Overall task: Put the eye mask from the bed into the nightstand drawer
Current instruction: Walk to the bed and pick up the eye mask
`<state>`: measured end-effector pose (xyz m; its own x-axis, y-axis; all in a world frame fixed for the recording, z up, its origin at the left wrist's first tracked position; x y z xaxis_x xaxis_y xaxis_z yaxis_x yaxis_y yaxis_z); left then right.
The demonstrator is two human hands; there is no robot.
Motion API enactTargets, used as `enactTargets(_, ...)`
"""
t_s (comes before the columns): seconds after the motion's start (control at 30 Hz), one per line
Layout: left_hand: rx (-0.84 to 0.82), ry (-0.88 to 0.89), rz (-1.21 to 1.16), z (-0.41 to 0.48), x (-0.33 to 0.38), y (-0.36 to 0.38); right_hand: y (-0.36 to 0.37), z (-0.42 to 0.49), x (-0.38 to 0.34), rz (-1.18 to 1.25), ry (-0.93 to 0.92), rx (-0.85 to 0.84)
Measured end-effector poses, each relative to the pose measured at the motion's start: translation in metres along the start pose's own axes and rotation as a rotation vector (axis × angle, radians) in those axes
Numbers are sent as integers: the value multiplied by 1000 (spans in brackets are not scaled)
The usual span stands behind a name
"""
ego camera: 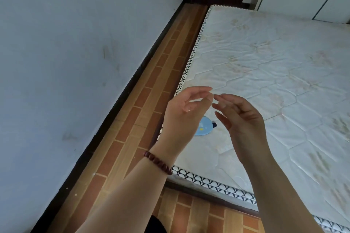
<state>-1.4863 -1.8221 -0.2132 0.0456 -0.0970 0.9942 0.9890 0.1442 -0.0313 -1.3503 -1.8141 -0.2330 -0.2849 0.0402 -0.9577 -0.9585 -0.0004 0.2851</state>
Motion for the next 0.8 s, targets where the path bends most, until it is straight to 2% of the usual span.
enactTargets(0.43, 53, 47, -27, -2, -119, -7, -23, 13, 128, 17, 7, -82)
enactTargets(0.8, 65, 85, -111, -13, -236, 8, -63, 10, 230, 50, 4, -78)
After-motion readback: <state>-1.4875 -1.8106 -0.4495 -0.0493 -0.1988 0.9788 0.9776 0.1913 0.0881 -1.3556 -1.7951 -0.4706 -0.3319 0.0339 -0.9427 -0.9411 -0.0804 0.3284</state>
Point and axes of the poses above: each hand's wrist, its own z-axis towards the middle knuckle, its own y-axis out of the palm, x = y × z, the point moved 2 cm from there along z, towards the middle knuckle, and after that the axes turned 4 degrees about z, right-handed, at the moved point
